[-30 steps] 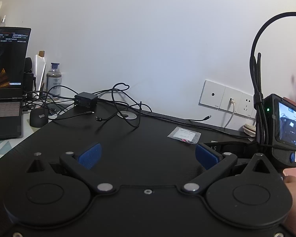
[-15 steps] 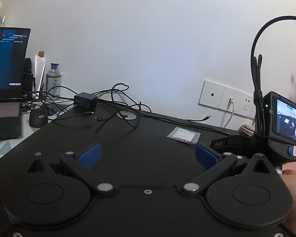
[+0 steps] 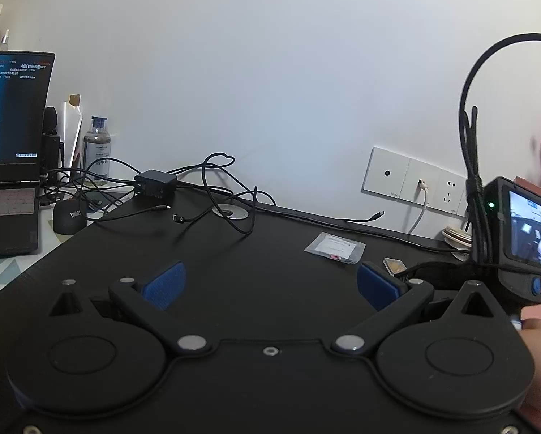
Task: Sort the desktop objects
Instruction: 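Close the right gripper on the pink tube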
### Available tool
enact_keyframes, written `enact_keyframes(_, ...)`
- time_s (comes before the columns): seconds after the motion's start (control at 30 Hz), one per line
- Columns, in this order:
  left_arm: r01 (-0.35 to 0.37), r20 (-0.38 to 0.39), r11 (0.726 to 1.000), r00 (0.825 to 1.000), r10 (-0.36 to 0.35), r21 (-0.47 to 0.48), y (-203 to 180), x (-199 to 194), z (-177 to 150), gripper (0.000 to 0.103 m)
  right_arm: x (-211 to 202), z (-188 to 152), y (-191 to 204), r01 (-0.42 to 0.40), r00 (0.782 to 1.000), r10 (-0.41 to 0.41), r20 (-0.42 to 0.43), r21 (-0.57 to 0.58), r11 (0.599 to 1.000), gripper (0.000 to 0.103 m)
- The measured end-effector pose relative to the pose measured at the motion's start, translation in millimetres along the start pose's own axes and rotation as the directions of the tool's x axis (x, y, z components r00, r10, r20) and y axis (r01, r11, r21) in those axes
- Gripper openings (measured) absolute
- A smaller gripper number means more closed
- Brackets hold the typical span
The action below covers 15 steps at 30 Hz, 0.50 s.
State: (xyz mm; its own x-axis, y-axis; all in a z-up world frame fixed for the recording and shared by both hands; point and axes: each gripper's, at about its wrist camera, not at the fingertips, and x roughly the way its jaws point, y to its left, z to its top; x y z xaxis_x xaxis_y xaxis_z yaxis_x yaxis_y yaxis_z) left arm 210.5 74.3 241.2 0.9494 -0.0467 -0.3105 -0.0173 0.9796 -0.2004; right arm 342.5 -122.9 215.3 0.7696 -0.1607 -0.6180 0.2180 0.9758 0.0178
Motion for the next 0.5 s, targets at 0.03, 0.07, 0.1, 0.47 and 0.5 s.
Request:
enact_keyframes(0.03,-0.001,0.000,1.000,1.000,0.001,0.000,-0.1,-0.1,0.0,0.103,-2.9,-1.8,-0.7,-0.013,1.000,0.013,-0.002,-0.010,1.000,0.038)
enact_keyframes(0.07,-0.001,0.000,1.000,1.000,0.001,0.001,-0.2,-0.1,0.0,0.103,-6.3,-3.4,-2.3,-0.033,0.999,0.032,-0.008,-0.015,0.999,0.038)
enact_keyframes(0.1,-0.002,0.000,1.000,1.000,0.002,0.002,-0.5,0.0,0.0,0.103,-10.1,-4.8,-4.7,-0.058,0.998,0.057,-0.016,-0.018,0.998,0.037)
enact_keyframes(0.47,-0.004,-0.003,1.000,1.000,0.004,0.011,-2.6,0.2,-0.6,0.103,-54.4,-5.7,-42.4,-0.244,0.962,0.241,-0.126,-0.009,0.970,0.008)
enact_keyframes(0.5,-0.004,-0.003,1.000,1.000,0.004,0.011,-2.7,0.0,-0.7,0.103,-56.6,-3.4,-42.9,-0.245,0.963,0.242,-0.120,-0.016,0.969,0.010)
